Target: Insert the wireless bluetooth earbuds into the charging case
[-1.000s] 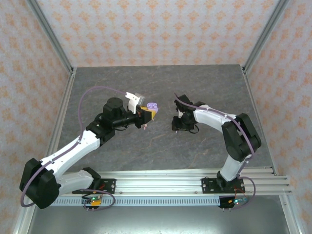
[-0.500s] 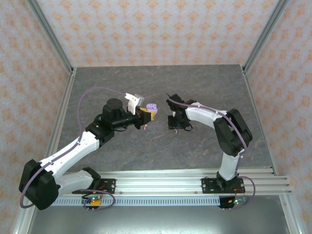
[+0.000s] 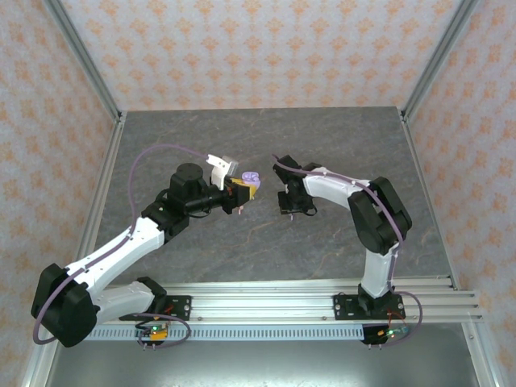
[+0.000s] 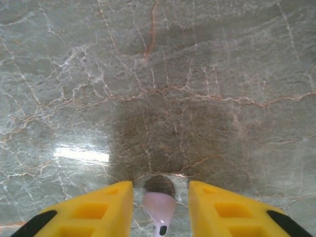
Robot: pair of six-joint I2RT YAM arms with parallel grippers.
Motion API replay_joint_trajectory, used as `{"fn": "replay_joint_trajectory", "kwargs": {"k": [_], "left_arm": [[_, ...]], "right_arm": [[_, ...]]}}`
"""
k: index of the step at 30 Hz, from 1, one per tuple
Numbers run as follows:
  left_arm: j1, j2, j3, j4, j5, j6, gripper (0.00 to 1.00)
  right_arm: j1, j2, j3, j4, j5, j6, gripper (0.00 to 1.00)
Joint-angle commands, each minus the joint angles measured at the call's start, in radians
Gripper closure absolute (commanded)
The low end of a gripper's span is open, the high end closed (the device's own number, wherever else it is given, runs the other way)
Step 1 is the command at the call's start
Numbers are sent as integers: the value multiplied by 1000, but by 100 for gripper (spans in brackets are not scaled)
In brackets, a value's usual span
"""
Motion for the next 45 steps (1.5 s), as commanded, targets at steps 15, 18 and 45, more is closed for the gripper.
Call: {"fn": "replay_joint_trajectory", "kwargs": {"k": [15, 18, 45], "left_arm": [[6, -15, -9, 5, -5, 10, 96], [7, -10, -7, 5, -3, 11, 96], [7, 118, 3, -4, -63, -40, 96]], "right_arm": [[4, 40, 40, -60, 6, 4, 69], [4, 43, 39, -67, 8, 4, 69], [6, -29, -12, -3, -31, 41, 77]]}}
